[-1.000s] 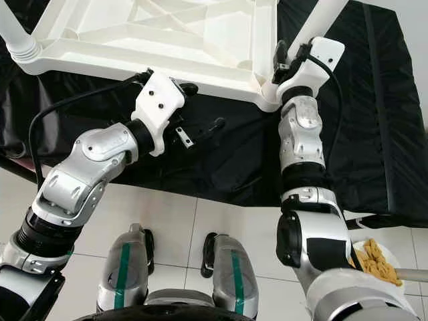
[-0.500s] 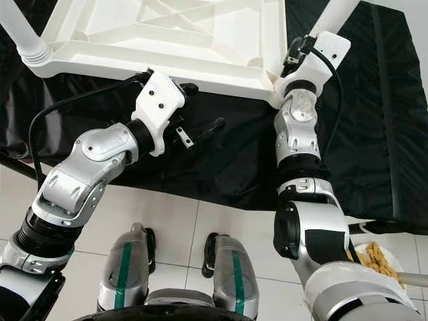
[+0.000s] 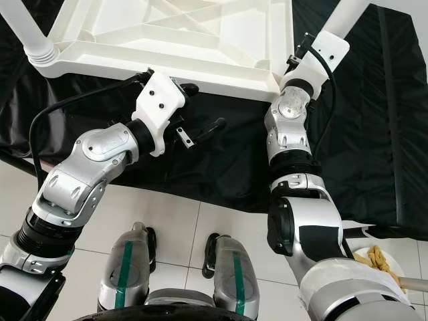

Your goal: Building children table

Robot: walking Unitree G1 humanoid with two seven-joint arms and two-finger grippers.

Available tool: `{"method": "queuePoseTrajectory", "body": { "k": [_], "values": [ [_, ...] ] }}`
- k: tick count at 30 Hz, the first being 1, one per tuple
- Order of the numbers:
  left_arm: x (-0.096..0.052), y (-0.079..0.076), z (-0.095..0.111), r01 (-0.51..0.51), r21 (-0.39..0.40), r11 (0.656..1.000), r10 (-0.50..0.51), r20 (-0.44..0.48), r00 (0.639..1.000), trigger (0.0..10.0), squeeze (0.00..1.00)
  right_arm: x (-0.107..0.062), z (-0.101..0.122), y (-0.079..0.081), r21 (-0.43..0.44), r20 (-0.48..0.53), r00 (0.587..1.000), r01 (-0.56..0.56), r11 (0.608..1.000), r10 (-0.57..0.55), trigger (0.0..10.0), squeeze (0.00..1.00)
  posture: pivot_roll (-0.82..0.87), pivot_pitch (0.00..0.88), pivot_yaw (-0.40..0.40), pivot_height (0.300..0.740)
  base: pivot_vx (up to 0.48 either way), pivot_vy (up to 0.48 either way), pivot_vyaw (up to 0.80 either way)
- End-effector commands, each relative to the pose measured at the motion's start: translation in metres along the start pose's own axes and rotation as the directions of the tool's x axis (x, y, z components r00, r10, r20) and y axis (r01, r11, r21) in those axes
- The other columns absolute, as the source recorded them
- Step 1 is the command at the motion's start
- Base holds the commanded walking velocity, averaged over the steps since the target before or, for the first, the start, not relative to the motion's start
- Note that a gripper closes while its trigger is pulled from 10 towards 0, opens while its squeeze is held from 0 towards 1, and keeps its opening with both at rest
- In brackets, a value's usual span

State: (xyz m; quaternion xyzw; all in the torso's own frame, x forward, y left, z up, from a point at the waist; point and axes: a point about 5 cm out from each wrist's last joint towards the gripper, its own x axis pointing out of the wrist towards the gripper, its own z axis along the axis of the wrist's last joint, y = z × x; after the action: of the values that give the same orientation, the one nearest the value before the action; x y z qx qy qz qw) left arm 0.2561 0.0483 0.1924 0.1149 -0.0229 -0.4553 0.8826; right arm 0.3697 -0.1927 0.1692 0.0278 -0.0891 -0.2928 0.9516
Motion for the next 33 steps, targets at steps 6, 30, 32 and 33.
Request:
{"method": "queuePoseTrajectory", "body": {
  "k": [6, 30, 32, 33],
  "values": [
    [0.0, -0.004, 0.005, 0.027, 0.002, 1.0, -0.027, 0.018, 0.999, 10.0, 0.0, -0.002, -0.033, -0.038, -0.086, -0.124, 0.969, 0.203, 0.975, -0.212, 10.0, 0.0, 0.11, 0.088, -0.064, 0.74, 0.0, 0.0, 0.0],
    [0.0, -0.004, 0.006, 0.03, -0.001, 1.0, -0.03, 0.019, 0.999, 10.0, 0.0, 0.0, -0.029, -0.039, -0.043, -0.112, 0.951, 0.286, 0.957, -0.289, 10.0, 1.0, 0.11, 0.088, -0.059, 0.74, 0.0, 0.0, 0.0],
    [0.001, -0.004, 0.006, 0.031, -0.002, 1.0, -0.031, 0.02, 0.999, 10.0, 0.0, 0.0, -0.029, -0.037, -0.031, -0.11, 0.957, 0.267, 0.963, -0.269, 10.0, 1.0, 0.11, 0.086, -0.059, 0.74, 0.0, 0.0, 0.0],
    [0.001, -0.004, 0.006, 0.031, -0.002, 1.0, -0.031, 0.02, 0.999, 10.0, 0.0, 0.0, -0.029, -0.037, -0.031, -0.11, 0.957, 0.267, 0.963, -0.269, 10.0, 1.0, 0.11, 0.086, -0.059, 0.74, 0.0, 0.0, 0.0]
  ]
}}
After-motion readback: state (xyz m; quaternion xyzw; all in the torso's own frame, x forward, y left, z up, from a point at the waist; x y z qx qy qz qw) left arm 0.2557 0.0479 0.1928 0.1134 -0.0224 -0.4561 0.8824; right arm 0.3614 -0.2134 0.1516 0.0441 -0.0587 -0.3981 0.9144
